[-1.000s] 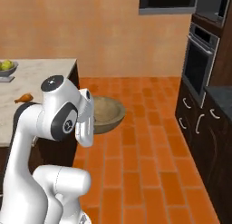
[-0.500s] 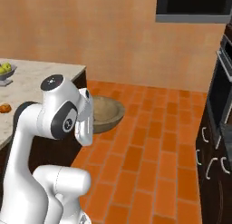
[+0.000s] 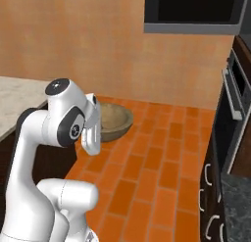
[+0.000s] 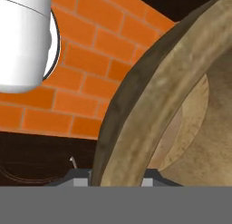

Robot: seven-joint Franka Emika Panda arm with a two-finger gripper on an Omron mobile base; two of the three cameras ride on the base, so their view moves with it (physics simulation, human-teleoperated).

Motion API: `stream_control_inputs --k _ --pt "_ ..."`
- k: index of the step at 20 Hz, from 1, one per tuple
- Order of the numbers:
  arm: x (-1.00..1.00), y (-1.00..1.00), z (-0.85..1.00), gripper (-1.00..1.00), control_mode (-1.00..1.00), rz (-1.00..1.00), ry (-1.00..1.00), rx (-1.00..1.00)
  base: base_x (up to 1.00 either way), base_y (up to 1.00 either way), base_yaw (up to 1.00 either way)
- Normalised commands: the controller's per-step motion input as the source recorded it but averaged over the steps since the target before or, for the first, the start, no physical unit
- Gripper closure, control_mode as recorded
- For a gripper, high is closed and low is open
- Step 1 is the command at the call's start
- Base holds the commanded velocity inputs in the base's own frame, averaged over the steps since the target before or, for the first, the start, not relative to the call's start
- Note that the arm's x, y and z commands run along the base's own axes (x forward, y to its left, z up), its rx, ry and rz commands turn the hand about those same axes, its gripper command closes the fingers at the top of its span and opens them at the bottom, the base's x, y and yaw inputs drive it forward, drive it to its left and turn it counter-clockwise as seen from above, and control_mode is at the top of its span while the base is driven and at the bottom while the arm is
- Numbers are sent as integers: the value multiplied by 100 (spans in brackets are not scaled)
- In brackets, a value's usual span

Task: Pick the sweet potato from the sink and place it in the bowl. Then pick the bowl and place it in the microwave. Then close the microwave door and press the start button.

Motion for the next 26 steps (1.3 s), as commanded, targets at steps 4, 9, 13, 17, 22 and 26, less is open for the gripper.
stream_control_inputs --k 4,9,13,17,22,26 --pt "0 0 0 100 100 0 0 0 100 -43 -7" --pt "0 0 0 100 100 0 0 0 80 -59 -12" --pt "0 0 0 100 100 0 0 0 30 -62 -16" --pt "0 0 0 100 100 0 0 0 42 -6 -25" --pt "0 0 0 100 100 0 0 0 46 0 -37" --pt "0 0 0 100 100 0 0 0 44 33 -34"
